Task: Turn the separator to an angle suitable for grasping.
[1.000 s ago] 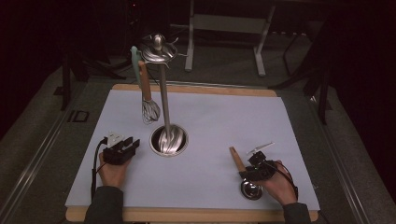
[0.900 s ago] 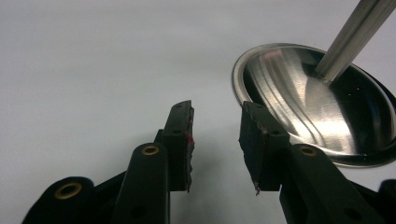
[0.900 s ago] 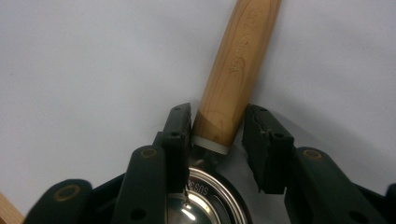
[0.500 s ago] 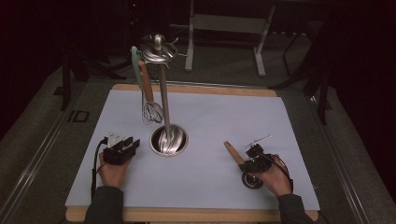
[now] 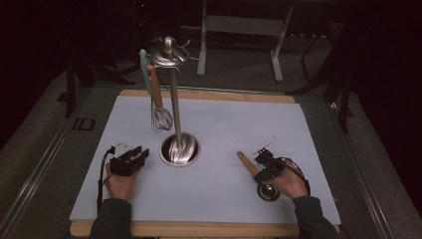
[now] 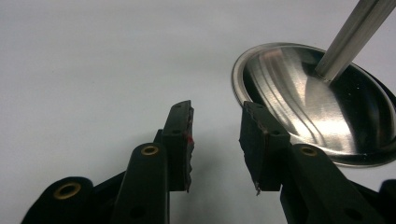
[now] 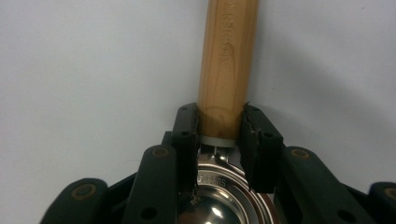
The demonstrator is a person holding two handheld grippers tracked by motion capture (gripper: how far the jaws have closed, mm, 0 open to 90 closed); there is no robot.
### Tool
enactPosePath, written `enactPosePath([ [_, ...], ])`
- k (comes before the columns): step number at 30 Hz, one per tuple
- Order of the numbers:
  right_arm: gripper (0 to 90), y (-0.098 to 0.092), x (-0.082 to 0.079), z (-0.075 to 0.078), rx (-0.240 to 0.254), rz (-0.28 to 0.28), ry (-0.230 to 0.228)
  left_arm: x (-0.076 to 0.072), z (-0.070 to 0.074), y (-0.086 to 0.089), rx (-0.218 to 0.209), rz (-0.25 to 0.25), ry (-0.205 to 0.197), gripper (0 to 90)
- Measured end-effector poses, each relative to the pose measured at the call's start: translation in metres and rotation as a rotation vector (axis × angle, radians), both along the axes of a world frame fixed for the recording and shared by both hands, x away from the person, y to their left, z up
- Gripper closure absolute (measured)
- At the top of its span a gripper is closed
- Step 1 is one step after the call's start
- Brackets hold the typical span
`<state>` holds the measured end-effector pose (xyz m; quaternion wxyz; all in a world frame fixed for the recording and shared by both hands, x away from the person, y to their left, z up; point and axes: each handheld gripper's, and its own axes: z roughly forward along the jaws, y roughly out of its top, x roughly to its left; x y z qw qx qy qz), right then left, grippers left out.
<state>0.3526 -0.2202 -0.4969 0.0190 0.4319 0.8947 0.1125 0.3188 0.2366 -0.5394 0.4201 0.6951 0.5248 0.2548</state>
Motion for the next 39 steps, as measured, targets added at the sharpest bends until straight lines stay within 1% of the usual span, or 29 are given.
enactPosePath([
  [3, 70.0, -0.001, 0.0, 0.0, 0.019, 0.005, -0.01, 0.0, 0.0, 0.0, 0.0, 0.0, 0.0, 64.3],
  [7, 70.1, -0.004, -0.001, 0.0, 0.066, -0.011, -0.031, 0.0, 0.0, 0.0, 0.002, 0.0, 0.0, 64.3],
  [14, 70.2, -0.007, -0.004, 0.008, 0.127, -0.021, -0.1, 0.0, 0.0, -0.001, 0.003, 0.0, 0.0, 64.3],
  [19, 70.2, -0.007, -0.006, 0.012, 0.154, -0.018, -0.152, 0.0, 0.0, -0.001, 0.004, 0.0, 0.001, 64.3],
  [30, 70.2, -0.004, -0.011, 0.013, 0.184, -0.006, -0.2, 0.0, 0.0, -0.001, 0.006, -0.001, 0.001, 64.3],
  [37, 70.2, -0.002, -0.012, 0.012, 0.196, -0.013, -0.213, 0.0, 0.0, -0.001, 0.005, -0.002, 0.001, 64.6],
  [39, 70.2, -0.001, -0.012, 0.011, 0.208, -0.015, -0.218, 0.0, 0.0, -0.001, 0.005, -0.003, 0.0, 64.6],
])
